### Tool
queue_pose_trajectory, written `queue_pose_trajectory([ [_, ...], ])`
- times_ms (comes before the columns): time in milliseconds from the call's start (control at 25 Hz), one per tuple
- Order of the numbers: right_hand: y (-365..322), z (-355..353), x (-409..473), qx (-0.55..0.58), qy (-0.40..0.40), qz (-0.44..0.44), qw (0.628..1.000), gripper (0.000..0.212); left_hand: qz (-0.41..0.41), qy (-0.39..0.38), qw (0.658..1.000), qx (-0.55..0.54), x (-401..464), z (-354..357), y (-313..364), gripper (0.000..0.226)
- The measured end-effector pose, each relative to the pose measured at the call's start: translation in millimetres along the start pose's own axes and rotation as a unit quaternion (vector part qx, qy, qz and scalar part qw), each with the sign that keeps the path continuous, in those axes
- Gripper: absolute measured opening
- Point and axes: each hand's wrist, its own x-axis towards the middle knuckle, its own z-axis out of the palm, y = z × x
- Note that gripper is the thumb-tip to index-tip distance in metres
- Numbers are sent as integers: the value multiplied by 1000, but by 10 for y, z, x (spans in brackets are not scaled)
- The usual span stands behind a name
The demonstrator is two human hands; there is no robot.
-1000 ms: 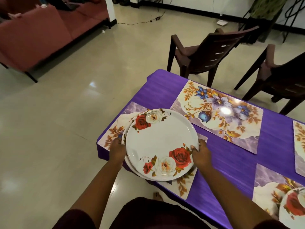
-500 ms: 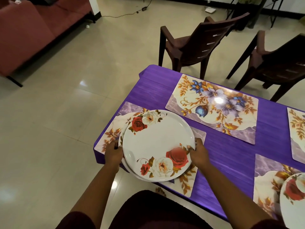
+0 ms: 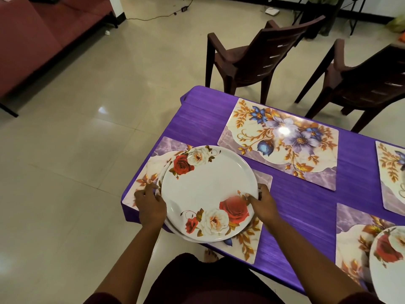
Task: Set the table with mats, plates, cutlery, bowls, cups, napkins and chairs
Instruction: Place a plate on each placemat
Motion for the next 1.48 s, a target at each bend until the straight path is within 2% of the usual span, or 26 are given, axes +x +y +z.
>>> queue_pose_trajectory([
  [80,8,5,-26,1,-8,6,1000,47,26,19,998,45,-49,17,43,34],
  [160,31,6,-18,-7,-13,0,1000,49,23,6,999,35,-18,37,80,39],
  [280,2,-13,21,8,-2,-10,1000,48,6,7,1000,-25,97,18,176,35],
  [440,-67,-72,88,94,34,-6,995,42,56,44,992,-103,165,-48,539,26],
  [560,-200,-251,235,149,81,-13,985,42,92,-32,980,-172,364,12,1042,20],
  [680,-306,-555,419,170,138,-4,976,44,91,-146,970,-171,542,197,1547,18],
  [880,-271,-1154,734,103,222,13,970,43,90,-282,941,-163,669,746,2262,22],
  [1000,-191,-1441,937,80,232,28,969,40,93,-343,920,-166,726,1073,2588,15],
  [1200,-109,-1702,1257,55,214,64,973,40,128,-376,910,-119,857,1447,2958,17],
  [1480,-173,-1743,1553,12,240,99,966,43,137,-366,917,-83,1016,1813,3217,31],
])
